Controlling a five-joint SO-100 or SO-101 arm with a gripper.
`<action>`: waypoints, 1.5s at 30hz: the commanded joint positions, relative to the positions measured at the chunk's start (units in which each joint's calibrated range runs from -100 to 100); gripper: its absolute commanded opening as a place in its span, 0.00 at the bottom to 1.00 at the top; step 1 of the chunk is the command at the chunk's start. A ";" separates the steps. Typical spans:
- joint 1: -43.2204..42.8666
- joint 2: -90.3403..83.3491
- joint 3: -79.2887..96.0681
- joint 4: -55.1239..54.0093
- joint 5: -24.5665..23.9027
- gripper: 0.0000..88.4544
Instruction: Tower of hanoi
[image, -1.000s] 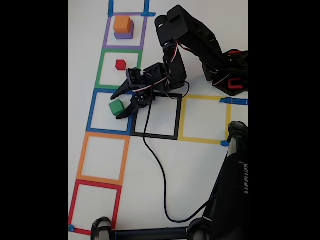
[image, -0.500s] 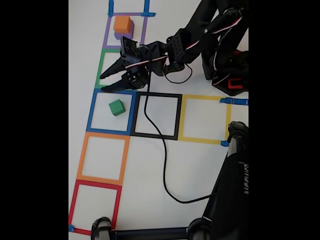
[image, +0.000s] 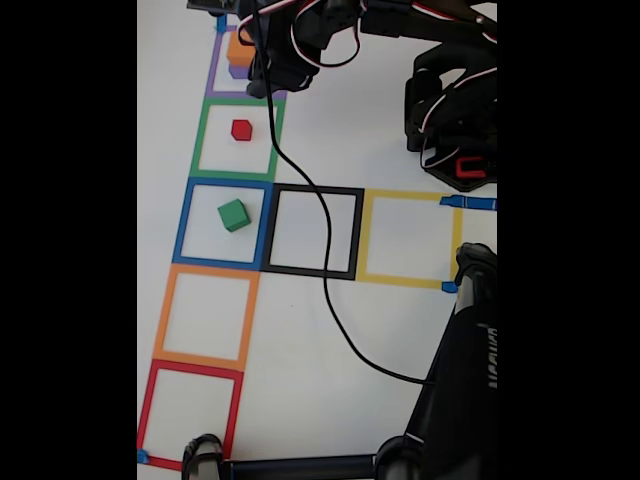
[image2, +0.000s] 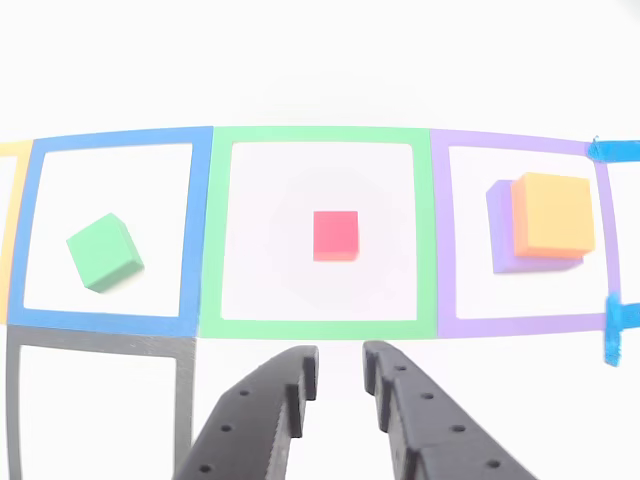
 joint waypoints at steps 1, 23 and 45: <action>8.27 -2.31 -7.19 7.16 6.83 0.01; 19.20 -7.96 33.36 -37.78 6.83 0.19; 9.04 27.33 58.63 -116.24 6.83 0.37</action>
